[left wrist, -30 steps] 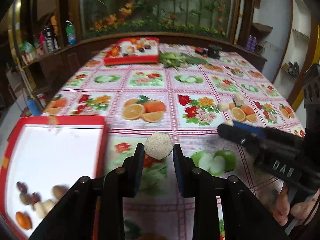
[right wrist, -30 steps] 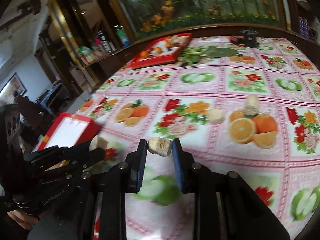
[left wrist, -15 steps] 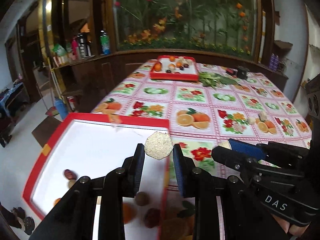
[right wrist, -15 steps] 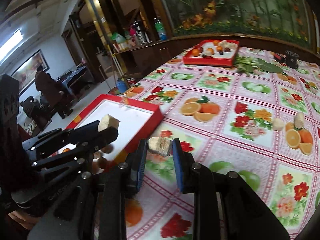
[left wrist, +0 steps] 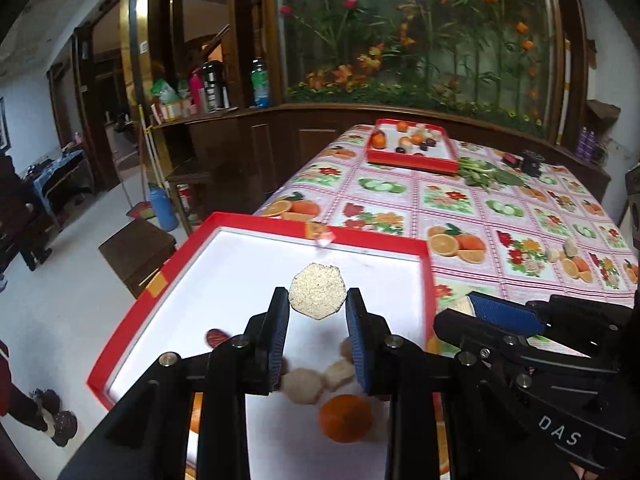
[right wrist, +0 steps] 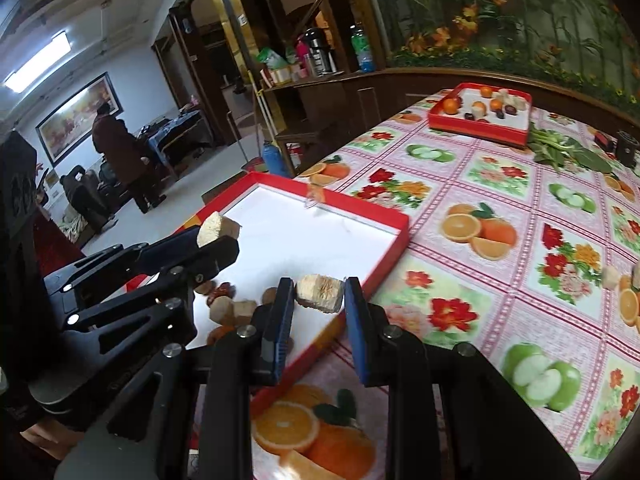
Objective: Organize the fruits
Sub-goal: 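Carry both beige pieces into the white tray and open both grippers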
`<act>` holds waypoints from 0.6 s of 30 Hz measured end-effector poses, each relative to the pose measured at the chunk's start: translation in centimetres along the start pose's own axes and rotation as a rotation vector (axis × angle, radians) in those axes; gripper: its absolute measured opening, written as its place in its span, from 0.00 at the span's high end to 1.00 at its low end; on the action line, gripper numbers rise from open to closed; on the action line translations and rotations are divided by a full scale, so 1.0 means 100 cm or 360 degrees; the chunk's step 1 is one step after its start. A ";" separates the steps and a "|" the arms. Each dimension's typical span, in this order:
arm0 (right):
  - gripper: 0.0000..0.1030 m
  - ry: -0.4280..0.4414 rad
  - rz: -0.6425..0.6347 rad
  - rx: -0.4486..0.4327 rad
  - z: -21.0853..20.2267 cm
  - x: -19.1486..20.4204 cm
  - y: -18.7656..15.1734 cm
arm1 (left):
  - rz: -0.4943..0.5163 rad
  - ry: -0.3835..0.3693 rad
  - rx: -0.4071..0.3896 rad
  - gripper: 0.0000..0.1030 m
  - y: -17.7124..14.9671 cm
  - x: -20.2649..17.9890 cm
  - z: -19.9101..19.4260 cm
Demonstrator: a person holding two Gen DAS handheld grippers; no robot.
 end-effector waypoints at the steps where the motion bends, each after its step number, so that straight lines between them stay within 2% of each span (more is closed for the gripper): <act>1: 0.73 0.0006 -0.0004 0.0008 0.003 0.003 -0.001 | -0.0005 0.0010 0.0003 0.73 -0.001 0.004 0.001; 18: 0.73 0.0034 -0.0015 0.0123 0.027 0.027 -0.018 | -0.0057 0.0136 0.0073 0.72 -0.016 0.039 0.010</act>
Point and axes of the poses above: each gripper's, at about its wrist camera, not at the fingertips, and z roughly the way its jaws point, x to its left, y to its top, the point moved 1 cm from there along z, roughly the way its jaws point, and after that the axes turned 13 degrees about -x, right-handed, at the moved point
